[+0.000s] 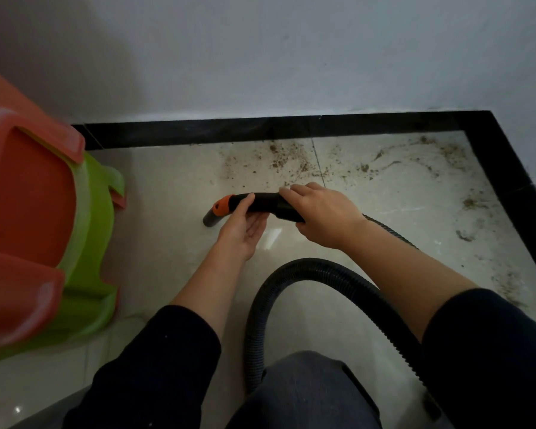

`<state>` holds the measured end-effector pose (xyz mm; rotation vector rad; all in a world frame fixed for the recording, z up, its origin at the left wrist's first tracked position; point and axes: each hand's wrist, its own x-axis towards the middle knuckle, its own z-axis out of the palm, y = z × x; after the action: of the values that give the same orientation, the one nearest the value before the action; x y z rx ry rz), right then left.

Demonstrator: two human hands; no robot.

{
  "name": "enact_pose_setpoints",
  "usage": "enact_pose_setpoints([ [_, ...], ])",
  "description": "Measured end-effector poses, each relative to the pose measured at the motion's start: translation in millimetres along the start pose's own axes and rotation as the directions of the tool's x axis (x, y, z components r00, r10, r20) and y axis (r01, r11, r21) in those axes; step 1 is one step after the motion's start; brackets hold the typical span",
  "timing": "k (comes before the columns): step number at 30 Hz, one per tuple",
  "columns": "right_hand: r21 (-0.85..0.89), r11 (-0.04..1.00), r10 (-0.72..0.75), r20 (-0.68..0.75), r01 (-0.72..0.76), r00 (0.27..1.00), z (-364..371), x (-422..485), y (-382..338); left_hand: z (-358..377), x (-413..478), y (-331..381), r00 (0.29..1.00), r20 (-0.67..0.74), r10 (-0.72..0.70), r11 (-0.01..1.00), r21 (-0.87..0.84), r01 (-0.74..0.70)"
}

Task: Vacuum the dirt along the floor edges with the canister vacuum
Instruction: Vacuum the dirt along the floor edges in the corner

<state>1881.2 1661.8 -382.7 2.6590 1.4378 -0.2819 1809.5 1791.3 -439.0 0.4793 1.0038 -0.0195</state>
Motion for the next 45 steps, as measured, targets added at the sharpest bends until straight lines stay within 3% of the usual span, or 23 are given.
enact_pose_setpoints([
  [45, -0.015, 0.978, 0.209, 0.008, -0.209, 0.978, -3.4, -39.4, 48.0, 56.0, 22.1, -35.5, 0.988, 0.129, -0.089, 0.993, 0.088, 0.078],
])
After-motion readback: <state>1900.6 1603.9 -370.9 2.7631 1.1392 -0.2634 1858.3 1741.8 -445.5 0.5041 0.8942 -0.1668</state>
